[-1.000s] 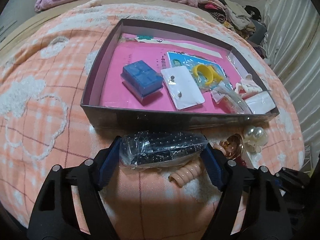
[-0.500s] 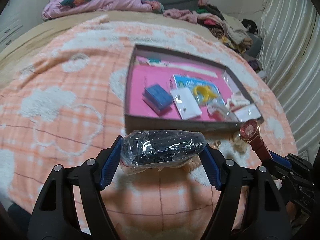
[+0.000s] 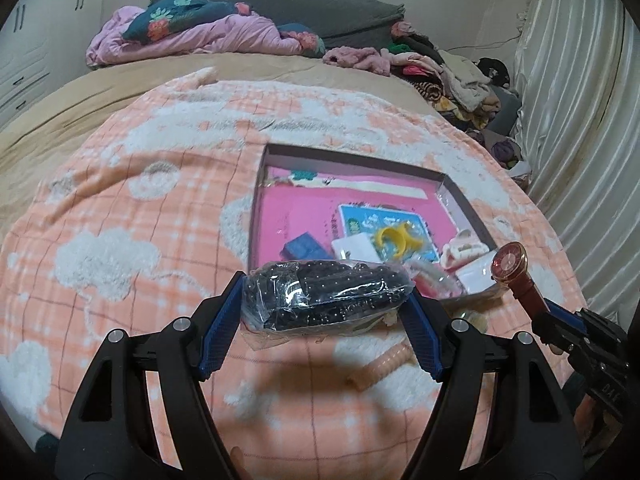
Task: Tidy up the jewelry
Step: 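Lower the black bag into the box with the left tool while the right carries the watch inside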
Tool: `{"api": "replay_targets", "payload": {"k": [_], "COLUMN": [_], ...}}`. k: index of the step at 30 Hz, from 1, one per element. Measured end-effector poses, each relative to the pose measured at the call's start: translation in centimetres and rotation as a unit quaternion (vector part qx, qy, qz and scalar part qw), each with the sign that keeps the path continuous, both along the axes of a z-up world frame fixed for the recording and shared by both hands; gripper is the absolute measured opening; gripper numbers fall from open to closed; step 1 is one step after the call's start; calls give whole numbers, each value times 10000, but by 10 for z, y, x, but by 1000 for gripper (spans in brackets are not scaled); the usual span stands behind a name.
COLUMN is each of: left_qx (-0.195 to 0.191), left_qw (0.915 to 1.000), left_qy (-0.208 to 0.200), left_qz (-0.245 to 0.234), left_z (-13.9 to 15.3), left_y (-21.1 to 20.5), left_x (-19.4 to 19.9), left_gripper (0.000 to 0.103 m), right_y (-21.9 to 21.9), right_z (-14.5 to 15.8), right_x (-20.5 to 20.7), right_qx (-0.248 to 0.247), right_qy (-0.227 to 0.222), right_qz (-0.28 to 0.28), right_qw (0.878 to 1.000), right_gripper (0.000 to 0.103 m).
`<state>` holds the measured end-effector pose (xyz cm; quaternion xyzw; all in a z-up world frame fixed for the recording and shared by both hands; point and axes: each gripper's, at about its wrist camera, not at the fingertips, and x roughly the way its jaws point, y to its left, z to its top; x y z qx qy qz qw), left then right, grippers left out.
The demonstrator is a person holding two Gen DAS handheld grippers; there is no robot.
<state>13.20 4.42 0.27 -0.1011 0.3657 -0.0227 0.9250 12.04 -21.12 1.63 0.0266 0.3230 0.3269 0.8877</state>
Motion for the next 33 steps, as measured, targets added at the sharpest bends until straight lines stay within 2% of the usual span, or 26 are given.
{"api": "replay_targets", "payload": {"k": [10,19,26,33], "left_qx": [162,191,219,256], "left_qw": [9995,9990,9984,9977], "left_qy": [-179,-29,169,359], "left_qz": [-223,-391,-488,-508], "left_z": [12,3,-12,-28], "left_y": [-22,-41,-47,-49], "left_x": [23,53,69,77], "left_gripper": [65,66,66,66], "right_y": [-9,-10,-4,-4], "right_z": [19,23,16,-16], "right_x": [25,68,96,112], "right_qx": [-3,-59,-198,-259], "right_qy": [-295,-286,-263,61], "right_qz": [-193,-231,-125,-77], "right_qw": [9994,9993,9994,9996], "right_gripper": [19,19,19,19]}}
